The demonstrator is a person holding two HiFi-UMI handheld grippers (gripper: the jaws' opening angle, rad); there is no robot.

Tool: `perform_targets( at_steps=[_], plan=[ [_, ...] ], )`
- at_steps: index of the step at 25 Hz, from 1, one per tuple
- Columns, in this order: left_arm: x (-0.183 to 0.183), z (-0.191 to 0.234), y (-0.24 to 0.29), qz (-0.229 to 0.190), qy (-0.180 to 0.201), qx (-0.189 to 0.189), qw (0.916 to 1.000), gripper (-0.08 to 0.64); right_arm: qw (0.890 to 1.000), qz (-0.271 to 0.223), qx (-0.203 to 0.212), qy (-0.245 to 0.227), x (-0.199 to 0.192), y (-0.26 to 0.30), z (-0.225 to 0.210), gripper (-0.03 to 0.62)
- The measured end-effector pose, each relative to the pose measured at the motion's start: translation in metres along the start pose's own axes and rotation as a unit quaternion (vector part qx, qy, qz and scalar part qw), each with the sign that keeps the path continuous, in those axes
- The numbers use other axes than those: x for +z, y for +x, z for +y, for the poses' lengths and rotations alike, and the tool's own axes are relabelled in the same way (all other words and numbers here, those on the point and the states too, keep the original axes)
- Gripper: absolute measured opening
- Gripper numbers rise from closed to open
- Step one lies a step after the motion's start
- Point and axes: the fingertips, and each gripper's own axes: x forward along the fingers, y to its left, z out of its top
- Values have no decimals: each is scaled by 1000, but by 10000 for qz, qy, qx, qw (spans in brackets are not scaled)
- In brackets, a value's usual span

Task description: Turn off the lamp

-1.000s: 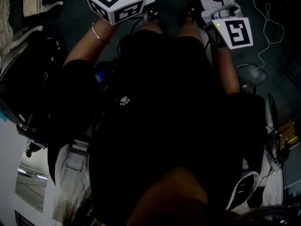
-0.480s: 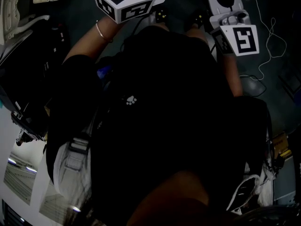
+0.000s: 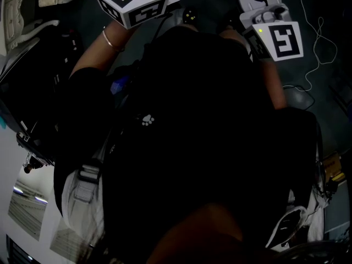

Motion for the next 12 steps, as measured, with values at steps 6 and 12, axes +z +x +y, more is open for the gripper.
perform_targets(
  at_steps=[6, 12],
  plan=[
    [3, 1, 2, -134, 11, -39, 9999, 6, 9999, -38, -97, -27, 3, 1, -3, 0],
    [11, -20, 9, -285, 71, -87, 9995, 6, 9997, -117, -212, -68, 12, -21, -3, 0]
  ],
)
